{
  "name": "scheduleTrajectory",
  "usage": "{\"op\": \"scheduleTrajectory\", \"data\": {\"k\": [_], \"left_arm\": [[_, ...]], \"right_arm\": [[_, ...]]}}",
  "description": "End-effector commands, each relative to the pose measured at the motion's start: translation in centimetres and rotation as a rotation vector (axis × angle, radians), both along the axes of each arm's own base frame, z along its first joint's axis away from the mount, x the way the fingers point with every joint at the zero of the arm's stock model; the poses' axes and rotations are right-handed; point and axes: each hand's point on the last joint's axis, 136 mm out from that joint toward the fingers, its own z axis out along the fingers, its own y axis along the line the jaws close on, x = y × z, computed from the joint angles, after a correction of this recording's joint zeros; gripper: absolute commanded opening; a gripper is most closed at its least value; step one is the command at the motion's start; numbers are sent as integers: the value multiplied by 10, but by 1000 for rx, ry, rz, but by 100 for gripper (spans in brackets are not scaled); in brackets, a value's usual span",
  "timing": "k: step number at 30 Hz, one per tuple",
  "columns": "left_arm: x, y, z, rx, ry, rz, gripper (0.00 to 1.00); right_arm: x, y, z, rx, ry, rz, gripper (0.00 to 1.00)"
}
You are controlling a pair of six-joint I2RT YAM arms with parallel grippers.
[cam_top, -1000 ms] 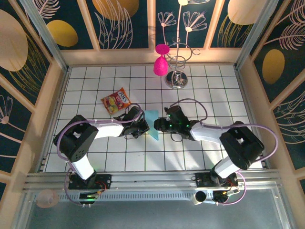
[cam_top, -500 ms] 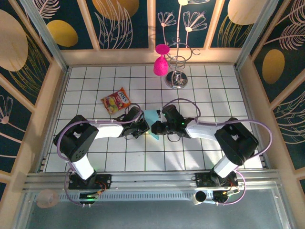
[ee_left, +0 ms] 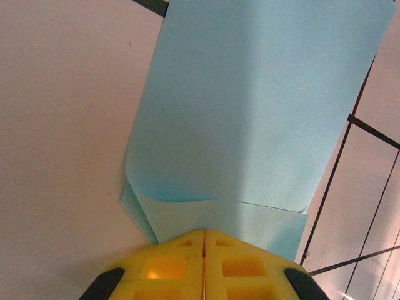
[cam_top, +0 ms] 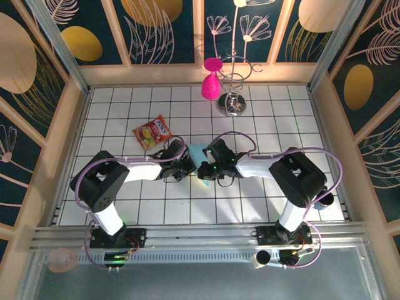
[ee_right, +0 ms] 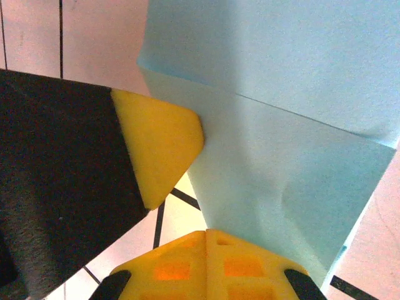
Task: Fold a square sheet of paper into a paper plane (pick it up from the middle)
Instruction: Third fold the triangle at the center of the table.
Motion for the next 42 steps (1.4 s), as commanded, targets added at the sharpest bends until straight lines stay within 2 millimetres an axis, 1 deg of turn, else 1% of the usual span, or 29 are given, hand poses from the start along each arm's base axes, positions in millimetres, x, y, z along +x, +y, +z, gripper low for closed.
{"op": "scheduleTrajectory", "data": {"k": [1,13,20,26,30,34,35,37,39,42], "left_arm": [[-18,17,-28,74,88,18,8],[-20,20,-32,92,98,19,8],[-23,27,-38,127,109,32,8],[-24,33,-42,153,116,39,8],[-24,33,-42,157,117,38,8],[-23,31,-39,149,109,35,8],[-22,30,-38,144,107,34,7],[-20,28,-35,134,100,30,7],[-18,24,-32,117,87,21,7],[-14,19,-26,101,71,7,8]], "right_arm": [[1,-1,-3,-41,-12,15,5],[-4,-8,-14,-79,0,34,5],[-13,-16,-22,-109,15,54,4],[-34,-34,-29,-140,49,90,4],[-54,-48,-28,-149,72,117,4],[-69,-63,-27,-156,92,112,4],[-69,-66,-25,-155,85,101,3],[-65,-65,-16,-139,50,92,4],[-53,-60,2,-114,-19,76,3],[-28,-48,37,-41,-150,30,4]]}}
